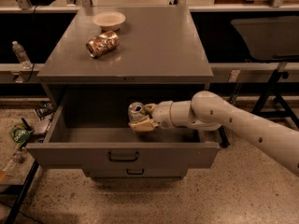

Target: Place 7up can into top drawer

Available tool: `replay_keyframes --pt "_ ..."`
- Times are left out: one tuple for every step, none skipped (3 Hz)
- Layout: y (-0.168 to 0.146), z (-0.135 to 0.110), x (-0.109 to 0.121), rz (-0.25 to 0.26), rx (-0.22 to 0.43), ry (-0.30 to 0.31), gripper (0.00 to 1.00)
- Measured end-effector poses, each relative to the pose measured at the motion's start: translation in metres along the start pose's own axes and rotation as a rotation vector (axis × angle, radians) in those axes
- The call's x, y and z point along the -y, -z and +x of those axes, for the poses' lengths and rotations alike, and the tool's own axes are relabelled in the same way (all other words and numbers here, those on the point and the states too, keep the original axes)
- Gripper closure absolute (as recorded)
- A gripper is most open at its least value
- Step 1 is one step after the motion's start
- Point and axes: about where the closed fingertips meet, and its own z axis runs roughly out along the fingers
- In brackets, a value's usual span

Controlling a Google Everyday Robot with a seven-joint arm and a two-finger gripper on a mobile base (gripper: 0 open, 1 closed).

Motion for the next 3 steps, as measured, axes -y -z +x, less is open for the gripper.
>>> replay_keyframes --pt "-0.008 0.007 0.003 0.015 -0.006 0.009 0.07" --pt "-0.01 0.01 0.003 0.025 -0.01 0.008 0.0" --pt "0.004 0.012 0.004 0.059 0.015 -0.031 0.19"
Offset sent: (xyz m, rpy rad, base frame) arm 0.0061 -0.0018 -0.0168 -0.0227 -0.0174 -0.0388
